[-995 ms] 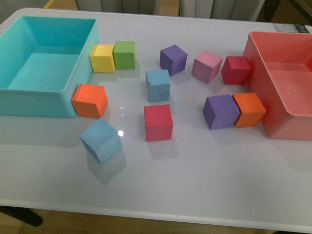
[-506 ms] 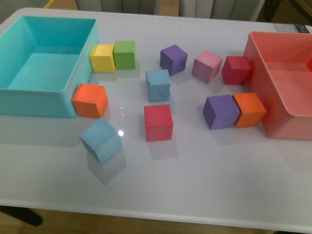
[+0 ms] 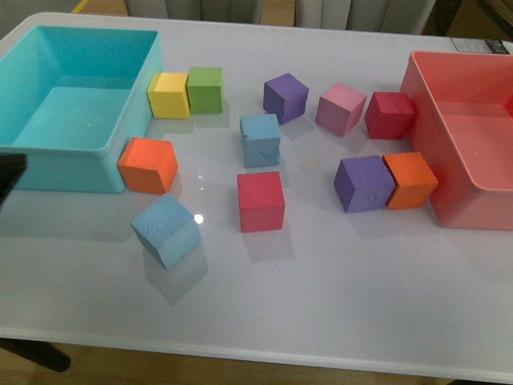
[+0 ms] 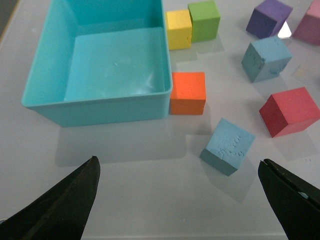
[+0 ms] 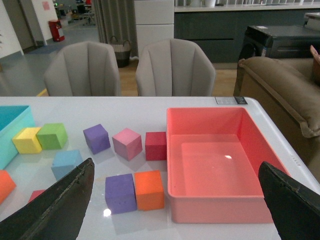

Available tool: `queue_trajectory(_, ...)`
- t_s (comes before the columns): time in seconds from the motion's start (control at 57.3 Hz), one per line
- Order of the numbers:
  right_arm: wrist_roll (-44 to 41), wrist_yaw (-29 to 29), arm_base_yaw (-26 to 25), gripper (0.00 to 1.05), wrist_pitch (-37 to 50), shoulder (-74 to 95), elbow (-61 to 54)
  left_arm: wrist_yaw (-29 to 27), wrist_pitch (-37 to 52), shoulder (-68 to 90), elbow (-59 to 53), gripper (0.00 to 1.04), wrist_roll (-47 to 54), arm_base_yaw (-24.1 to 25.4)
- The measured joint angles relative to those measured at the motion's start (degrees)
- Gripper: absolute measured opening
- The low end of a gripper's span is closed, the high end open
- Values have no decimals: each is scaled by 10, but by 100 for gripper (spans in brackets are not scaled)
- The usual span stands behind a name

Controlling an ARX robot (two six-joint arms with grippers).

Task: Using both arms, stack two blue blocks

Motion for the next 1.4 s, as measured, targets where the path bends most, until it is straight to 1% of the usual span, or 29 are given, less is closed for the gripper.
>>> queue_trajectory(0.07, 0, 0, 0, 96, 0, 0, 0, -5, 39, 77, 16, 96, 0, -15)
queue_trajectory(0.157, 0, 0, 0, 96, 0, 0, 0, -18, 68, 160, 38, 96, -1, -40)
queue_trajectory(0.367, 0, 0, 0, 96, 0, 0, 0, -34, 103, 313, 103, 96, -11, -99)
queue_trajectory(0.489, 0, 0, 0, 96, 0, 0, 0, -30, 132, 400, 149, 96, 7, -117)
queue_trajectory(0.664, 0, 0, 0, 96, 0, 0, 0, 7, 132, 457, 185, 96, 31, -115)
queue_trajectory(0.733, 0, 0, 0, 96, 0, 0, 0, 13, 132, 474, 198, 96, 44, -112)
queue_trajectory(1.135, 0, 0, 0, 96, 0, 0, 0, 82, 131, 528, 230, 96, 118, -73)
queue_trajectory(1.397, 0, 0, 0, 96, 0, 0, 0, 99, 127, 554, 245, 96, 154, -59)
